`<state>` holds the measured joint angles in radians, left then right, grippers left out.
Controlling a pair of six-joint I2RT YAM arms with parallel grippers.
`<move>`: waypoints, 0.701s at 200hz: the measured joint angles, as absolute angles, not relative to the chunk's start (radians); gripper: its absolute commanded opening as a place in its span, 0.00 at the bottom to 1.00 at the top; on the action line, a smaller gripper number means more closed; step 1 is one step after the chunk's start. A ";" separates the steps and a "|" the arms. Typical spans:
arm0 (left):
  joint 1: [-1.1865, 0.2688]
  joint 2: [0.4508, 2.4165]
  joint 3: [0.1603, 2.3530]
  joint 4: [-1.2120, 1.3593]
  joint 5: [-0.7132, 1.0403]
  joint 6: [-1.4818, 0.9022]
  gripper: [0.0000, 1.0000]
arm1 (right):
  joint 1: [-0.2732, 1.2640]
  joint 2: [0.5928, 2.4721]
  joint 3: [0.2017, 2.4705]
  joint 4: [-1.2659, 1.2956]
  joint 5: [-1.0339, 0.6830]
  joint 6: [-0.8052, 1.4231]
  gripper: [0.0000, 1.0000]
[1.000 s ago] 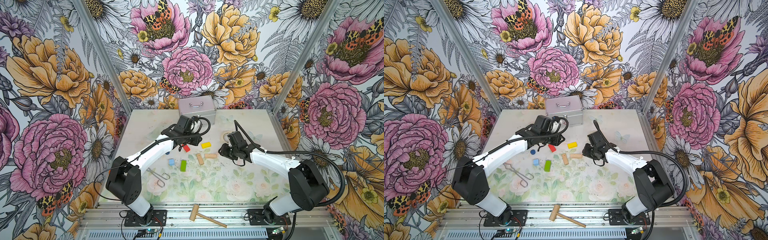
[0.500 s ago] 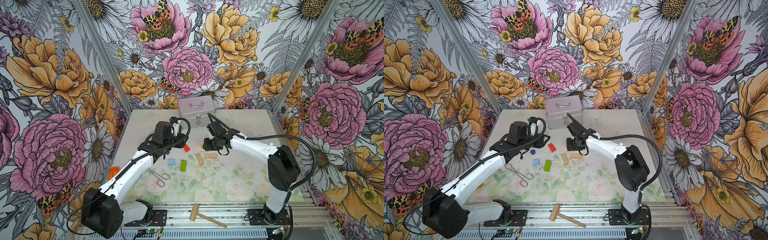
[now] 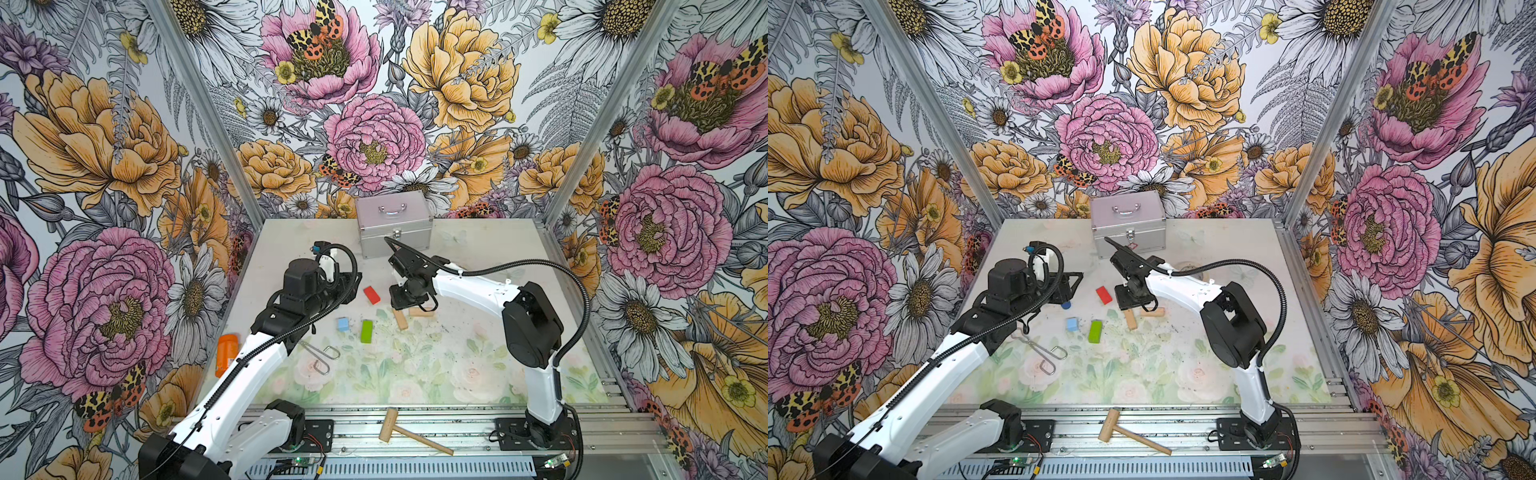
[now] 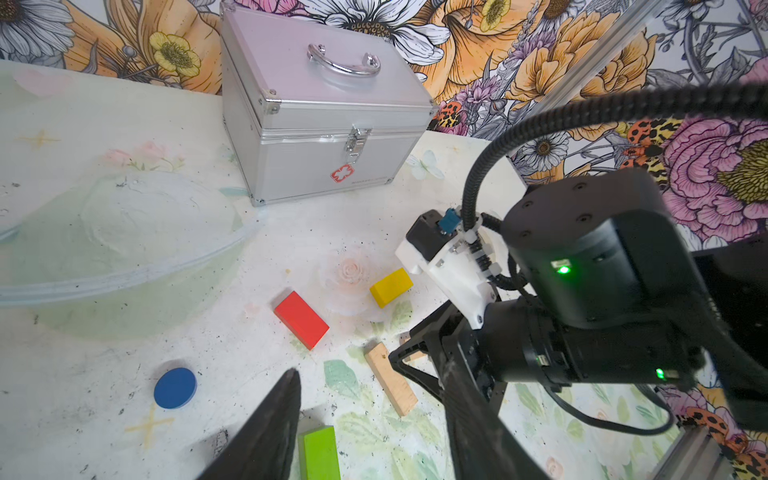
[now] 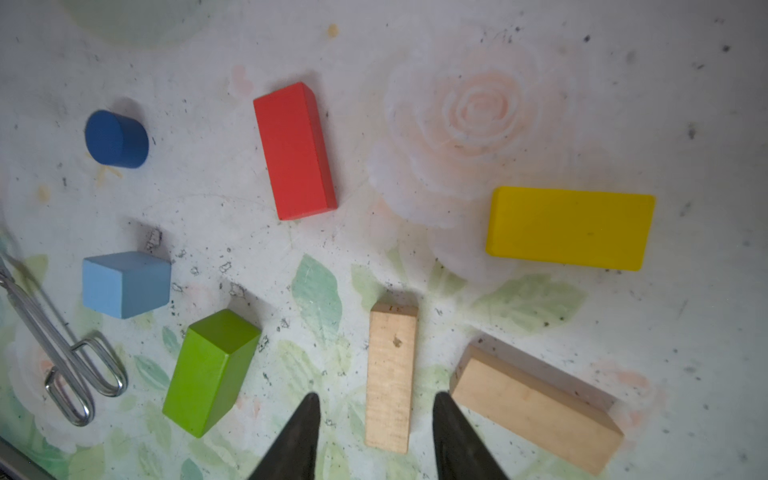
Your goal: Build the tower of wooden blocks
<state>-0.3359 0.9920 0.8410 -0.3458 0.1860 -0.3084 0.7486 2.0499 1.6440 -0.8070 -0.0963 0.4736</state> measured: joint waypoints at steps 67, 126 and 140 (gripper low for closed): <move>-0.335 0.992 0.839 -0.339 0.186 -0.309 0.57 | 0.762 2.120 1.694 -0.865 -0.053 0.445 0.49; -0.335 0.992 0.838 -0.339 0.186 -0.309 0.57 | 0.781 2.141 1.705 -0.875 -0.044 0.443 0.49; -0.335 0.992 0.838 -0.339 0.186 -0.309 0.57 | 0.781 2.156 1.705 -0.876 -0.044 0.443 0.49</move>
<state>-0.3347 0.9920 0.8383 -0.3386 0.1860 -0.3088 0.7807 2.1559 1.7054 -0.8757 -0.0441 0.4427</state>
